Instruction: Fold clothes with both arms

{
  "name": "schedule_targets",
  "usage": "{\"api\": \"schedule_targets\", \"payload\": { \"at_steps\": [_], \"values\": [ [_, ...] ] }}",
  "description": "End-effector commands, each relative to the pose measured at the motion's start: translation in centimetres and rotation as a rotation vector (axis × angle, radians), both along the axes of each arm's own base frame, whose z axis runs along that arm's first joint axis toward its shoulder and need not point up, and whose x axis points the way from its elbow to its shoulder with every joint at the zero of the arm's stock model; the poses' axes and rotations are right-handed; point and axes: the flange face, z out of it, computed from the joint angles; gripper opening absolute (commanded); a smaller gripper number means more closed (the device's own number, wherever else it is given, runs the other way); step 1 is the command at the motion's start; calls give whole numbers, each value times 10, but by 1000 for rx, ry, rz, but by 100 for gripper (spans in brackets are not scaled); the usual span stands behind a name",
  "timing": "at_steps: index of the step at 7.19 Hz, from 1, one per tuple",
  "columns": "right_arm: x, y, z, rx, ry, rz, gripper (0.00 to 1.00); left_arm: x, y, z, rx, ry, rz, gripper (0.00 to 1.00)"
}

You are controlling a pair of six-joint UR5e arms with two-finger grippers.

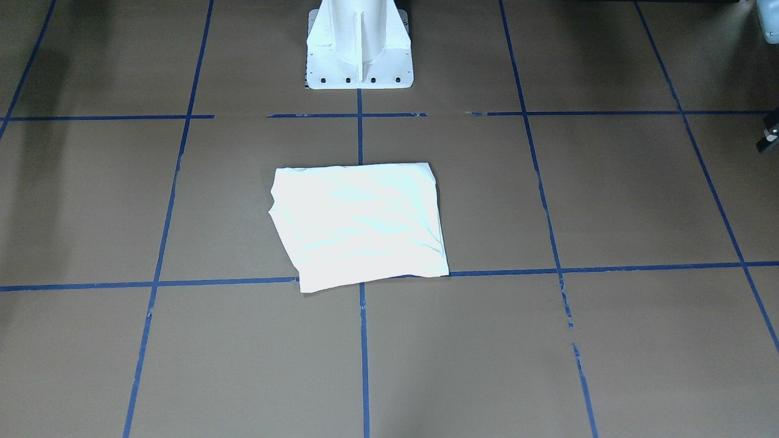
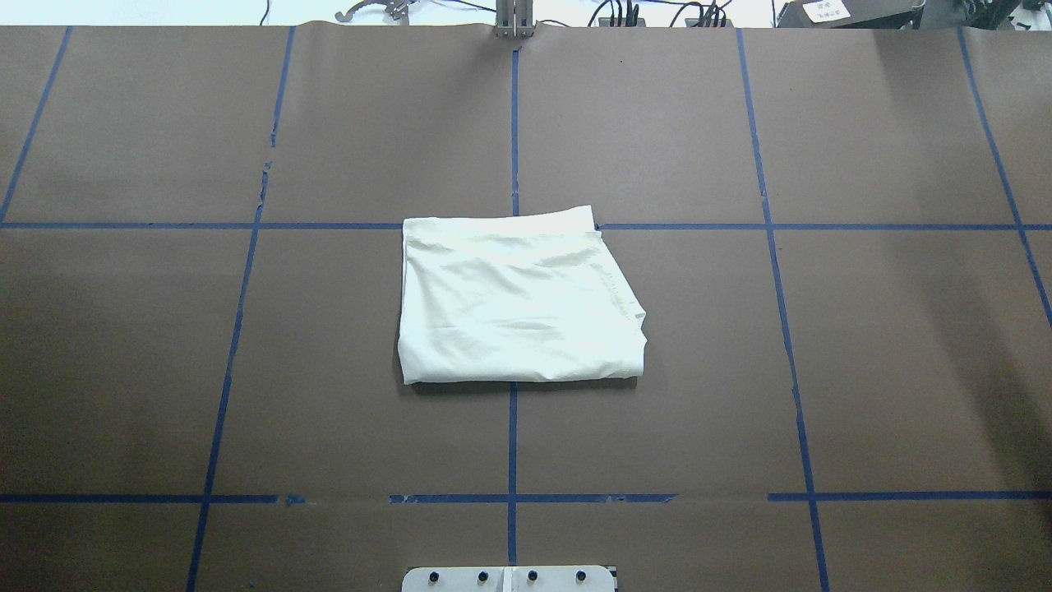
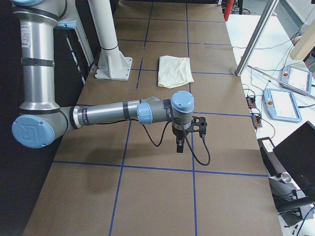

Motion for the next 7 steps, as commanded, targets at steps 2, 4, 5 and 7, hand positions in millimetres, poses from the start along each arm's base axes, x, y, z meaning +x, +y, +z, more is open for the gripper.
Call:
{"api": "schedule_targets", "payload": {
  "at_steps": [2, 4, 5, 7],
  "values": [
    [-1, -1, 26, -34, -10, -26, 100, -22, -10, 34, -57, -3, -24, 100],
    [-2, 1, 46, -48, -27, -57, 100, -49, -16, 51, -46, -17, 1, 100],
    [0, 4, 54, -60, -35, -55, 100, -50, -12, 58, -64, -16, 3, 100],
    [0, 4, 60, -60, -29, -54, 100, -56, 6, 59, -66, -26, -17, 100]
  ]
}}
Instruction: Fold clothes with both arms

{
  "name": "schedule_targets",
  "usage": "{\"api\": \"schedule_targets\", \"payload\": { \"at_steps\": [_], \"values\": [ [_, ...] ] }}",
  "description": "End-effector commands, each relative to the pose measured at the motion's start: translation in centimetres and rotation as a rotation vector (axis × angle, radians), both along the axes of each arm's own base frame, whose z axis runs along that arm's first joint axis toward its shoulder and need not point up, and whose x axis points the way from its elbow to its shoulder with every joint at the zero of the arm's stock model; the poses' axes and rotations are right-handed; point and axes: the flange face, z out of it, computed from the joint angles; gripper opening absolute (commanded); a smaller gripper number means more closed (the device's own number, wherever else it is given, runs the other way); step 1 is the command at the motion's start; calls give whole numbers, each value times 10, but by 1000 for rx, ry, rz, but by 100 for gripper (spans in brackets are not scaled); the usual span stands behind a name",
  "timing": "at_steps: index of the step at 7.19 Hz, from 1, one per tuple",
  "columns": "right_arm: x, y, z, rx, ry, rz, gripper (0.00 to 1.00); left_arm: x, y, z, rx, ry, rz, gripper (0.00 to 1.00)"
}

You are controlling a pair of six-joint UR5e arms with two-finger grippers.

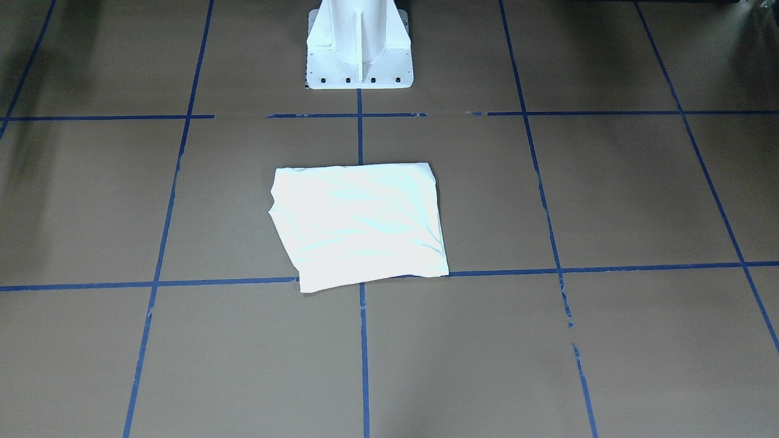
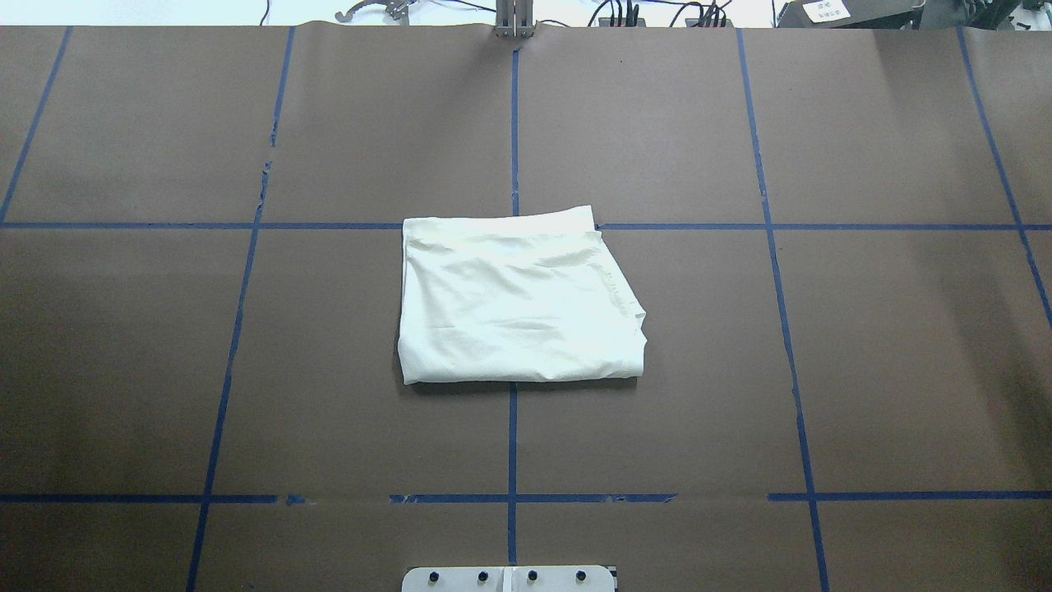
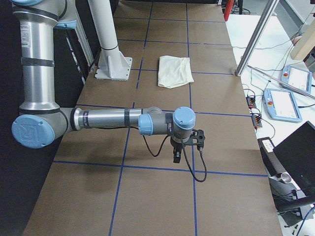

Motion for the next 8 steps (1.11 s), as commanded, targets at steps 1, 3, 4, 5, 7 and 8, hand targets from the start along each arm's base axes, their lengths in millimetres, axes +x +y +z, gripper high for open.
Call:
{"api": "schedule_targets", "payload": {
  "at_steps": [1, 3, 4, 5, 7, 8],
  "values": [
    [1, 1, 5, -1, 7, 2, 100, -5, 19, -7, 8, 2, -14, 100],
    [1, 2, 8, -11, 8, 5, 100, -6, 18, 16, -41, 0, -16, 100],
    [2, 1, 1, 4, 5, 5, 100, -5, 15, 16, -34, 1, -13, 100],
    [1, -2, -2, 7, 6, 10, 100, -5, 12, 16, -30, 3, -12, 100],
    [0, -5, -17, 34, 3, 10, 100, -6, 14, 22, -47, 3, -13, 100],
    [2, -2, -27, 56, 7, 12, 100, -7, 18, 24, -57, 3, -15, 100]
  ]
}}
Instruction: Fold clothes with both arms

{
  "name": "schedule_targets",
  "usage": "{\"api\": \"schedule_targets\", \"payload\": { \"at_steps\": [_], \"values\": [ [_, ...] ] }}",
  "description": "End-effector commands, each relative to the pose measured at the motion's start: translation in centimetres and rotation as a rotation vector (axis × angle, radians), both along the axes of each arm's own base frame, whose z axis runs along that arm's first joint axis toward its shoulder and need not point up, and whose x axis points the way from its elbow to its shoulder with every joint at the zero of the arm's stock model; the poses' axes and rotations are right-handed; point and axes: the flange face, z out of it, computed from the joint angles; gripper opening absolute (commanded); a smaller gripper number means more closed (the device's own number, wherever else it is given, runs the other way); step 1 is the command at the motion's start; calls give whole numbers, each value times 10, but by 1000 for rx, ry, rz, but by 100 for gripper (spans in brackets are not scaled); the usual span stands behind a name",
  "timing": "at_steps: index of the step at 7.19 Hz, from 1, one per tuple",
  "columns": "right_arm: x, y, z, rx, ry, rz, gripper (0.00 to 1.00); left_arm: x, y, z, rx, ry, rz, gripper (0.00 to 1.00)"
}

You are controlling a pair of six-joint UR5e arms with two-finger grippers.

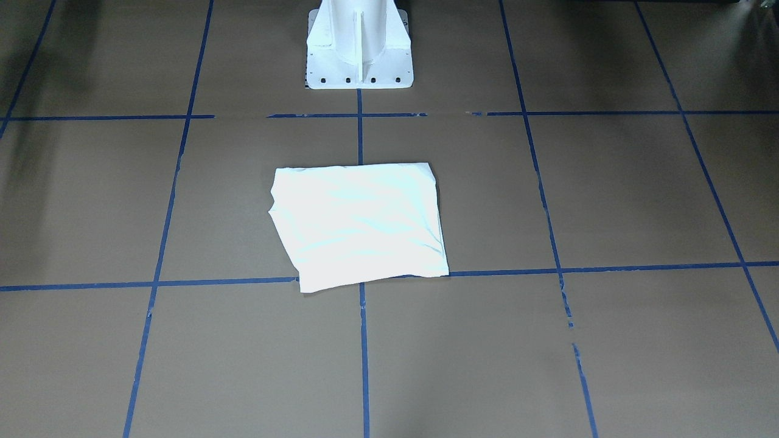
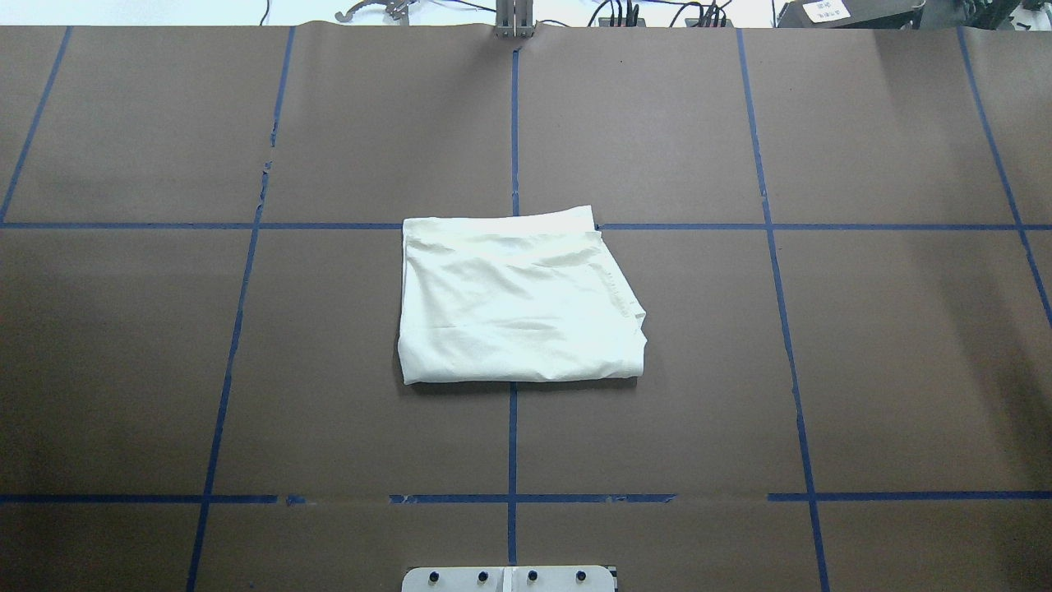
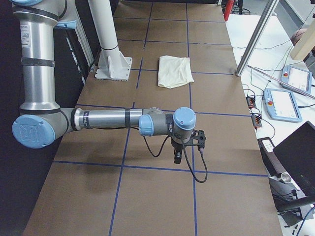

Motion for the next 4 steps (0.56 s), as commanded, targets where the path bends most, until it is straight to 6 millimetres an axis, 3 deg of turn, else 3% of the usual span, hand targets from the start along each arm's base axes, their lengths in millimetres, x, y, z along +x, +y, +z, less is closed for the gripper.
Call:
{"api": "schedule_targets", "payload": {
  "at_steps": [1, 4],
  "values": [
    [0, -1, -12, 23, 3, 0, 100, -1, 5, 3, -9, 0, 0, 100],
    [0, 3, -20, 37, -12, -1, 100, -1, 4, -2, 9, 1, 0, 100]
  ]
}}
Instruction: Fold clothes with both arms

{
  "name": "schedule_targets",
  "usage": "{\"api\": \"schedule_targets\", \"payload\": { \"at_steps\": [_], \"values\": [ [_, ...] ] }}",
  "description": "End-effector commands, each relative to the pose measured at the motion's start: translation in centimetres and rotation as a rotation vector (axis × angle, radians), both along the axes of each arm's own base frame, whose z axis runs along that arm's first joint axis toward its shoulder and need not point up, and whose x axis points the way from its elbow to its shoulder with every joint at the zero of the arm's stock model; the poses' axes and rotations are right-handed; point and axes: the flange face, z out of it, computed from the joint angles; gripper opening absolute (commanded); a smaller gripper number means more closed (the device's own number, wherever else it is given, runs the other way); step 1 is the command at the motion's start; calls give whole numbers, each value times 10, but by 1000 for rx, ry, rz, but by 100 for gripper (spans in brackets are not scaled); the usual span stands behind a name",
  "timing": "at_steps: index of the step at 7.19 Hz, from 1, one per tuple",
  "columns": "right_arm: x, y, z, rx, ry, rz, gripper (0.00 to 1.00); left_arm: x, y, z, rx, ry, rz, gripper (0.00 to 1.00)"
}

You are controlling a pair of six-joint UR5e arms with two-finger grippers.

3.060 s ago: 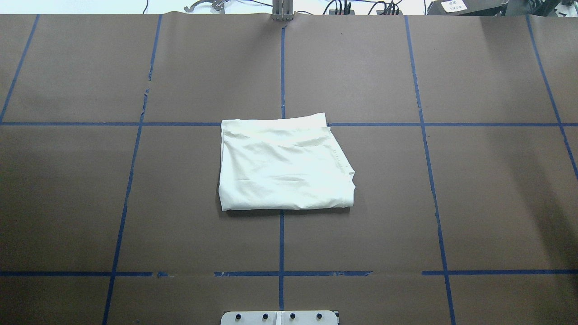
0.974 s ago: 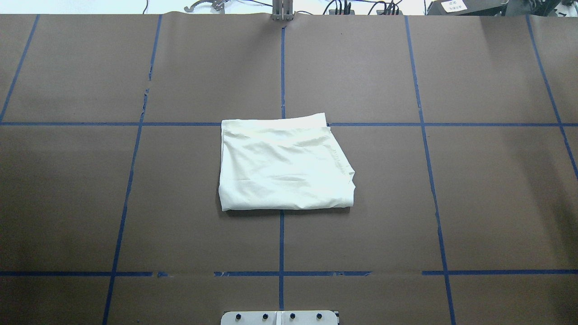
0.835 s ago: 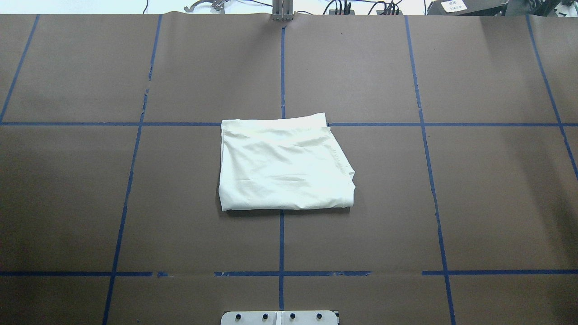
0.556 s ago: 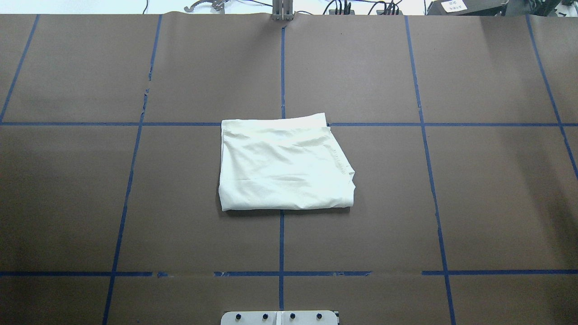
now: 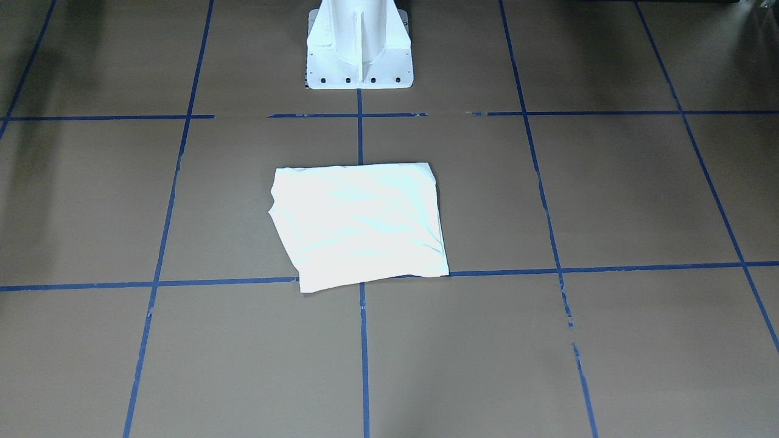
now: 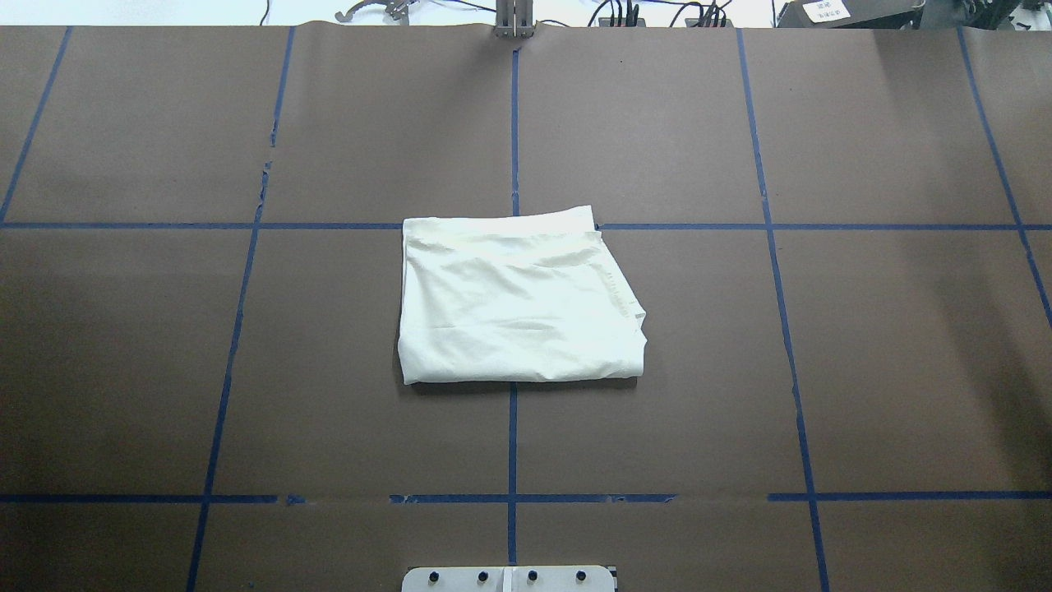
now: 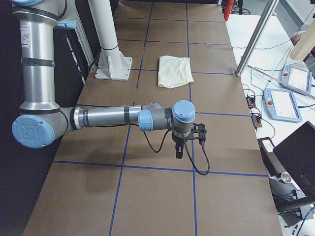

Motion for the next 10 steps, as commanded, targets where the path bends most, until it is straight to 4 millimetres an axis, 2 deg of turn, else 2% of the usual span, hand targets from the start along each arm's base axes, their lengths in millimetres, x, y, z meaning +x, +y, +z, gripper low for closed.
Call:
{"api": "schedule_targets", "payload": {
  "at_steps": [1, 4, 7, 10],
  "values": [
    [0, 2, 0, 0, -7, -2, 100, -1, 1, -1, 7, 1, 0, 100],
    [0, 3, 0, 0, -9, -5, 100, -1, 0, -3, 14, 1, 0, 100],
    [0, 3, -2, 8, -9, -6, 100, -1, 0, 7, -2, -1, 1, 100],
    [0, 5, -2, 8, -8, -6, 100, -1, 0, 3, -2, 1, -2, 100]
  ]
}}
